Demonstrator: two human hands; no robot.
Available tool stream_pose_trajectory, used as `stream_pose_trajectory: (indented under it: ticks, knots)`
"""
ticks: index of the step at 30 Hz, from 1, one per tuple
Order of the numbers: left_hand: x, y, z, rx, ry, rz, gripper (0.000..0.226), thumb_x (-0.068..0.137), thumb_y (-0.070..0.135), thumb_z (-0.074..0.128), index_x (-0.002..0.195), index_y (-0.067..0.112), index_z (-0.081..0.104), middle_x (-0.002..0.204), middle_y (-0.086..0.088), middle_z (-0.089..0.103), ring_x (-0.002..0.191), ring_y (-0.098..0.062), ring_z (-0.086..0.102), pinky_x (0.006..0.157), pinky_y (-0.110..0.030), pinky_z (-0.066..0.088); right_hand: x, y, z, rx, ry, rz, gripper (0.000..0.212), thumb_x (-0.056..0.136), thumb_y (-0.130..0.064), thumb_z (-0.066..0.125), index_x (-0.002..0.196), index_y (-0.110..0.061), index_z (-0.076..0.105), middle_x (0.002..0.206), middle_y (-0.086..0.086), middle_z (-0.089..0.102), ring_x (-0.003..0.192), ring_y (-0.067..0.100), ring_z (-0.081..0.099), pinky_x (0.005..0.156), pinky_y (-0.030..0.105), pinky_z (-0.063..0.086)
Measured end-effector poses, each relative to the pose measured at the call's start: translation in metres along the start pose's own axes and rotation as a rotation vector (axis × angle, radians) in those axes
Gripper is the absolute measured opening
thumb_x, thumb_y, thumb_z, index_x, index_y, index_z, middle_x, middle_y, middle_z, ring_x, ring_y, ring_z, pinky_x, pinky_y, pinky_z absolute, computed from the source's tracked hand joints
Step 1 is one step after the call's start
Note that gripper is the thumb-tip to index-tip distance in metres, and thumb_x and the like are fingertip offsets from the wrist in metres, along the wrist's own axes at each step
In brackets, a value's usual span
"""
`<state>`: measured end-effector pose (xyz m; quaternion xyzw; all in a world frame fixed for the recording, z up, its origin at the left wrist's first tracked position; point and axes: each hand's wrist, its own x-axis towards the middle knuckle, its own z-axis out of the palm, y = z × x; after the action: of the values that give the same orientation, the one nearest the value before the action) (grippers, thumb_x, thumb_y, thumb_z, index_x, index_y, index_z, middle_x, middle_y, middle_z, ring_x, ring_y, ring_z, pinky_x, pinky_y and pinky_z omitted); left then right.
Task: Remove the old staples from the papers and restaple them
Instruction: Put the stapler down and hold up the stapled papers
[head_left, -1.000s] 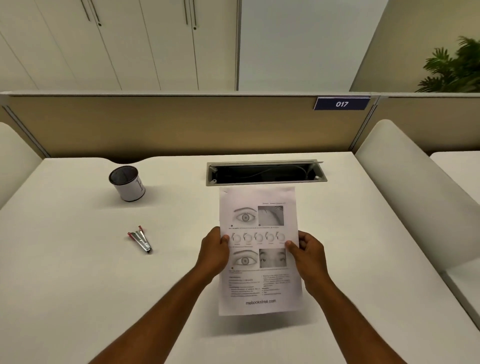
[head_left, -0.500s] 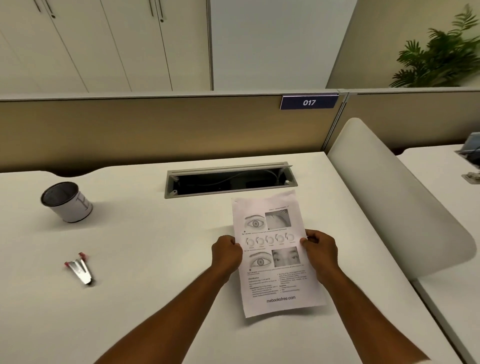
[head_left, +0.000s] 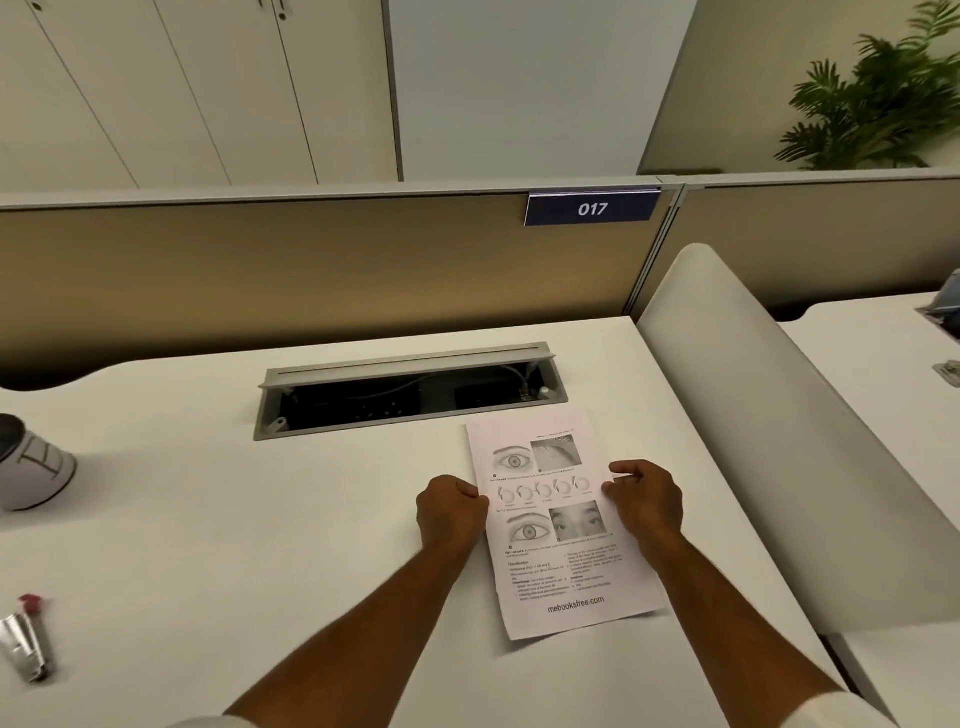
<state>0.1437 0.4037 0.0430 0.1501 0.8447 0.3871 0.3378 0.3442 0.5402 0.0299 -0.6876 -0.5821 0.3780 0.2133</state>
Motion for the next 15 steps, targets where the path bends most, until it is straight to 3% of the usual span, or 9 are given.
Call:
stream_pose_trajectory:
  ticks: [10,15]
  knots:
    - [0.012,-0.001,0.012,0.012,0.067,0.07,0.013,0.082,0.018,0.082,0.085,0.012,0.07,0.086,-0.001,0.072,0.08,-0.022,0.068,0.072,-0.03,0.053,0.008,0.005,0.007,-0.05,0.041,-0.068,0.028,0.088,-0.013,0.075,0.116,-0.012,0.075,0.113,0.006,0.077,0.108,0.029,0.069,0.101,0.042,0.054]
    - [0.018,-0.002,0.011,0.029,0.075,0.081,0.012,0.084,0.018,0.081,0.089,0.01,0.074,0.089,-0.002,0.073,0.082,-0.018,0.065,0.072,-0.026,0.046,0.006,0.004,0.011,-0.082,0.065,-0.084,0.028,0.089,-0.017,0.073,0.117,-0.011,0.074,0.117,0.007,0.076,0.11,0.029,0.069,0.1,0.039,0.052]
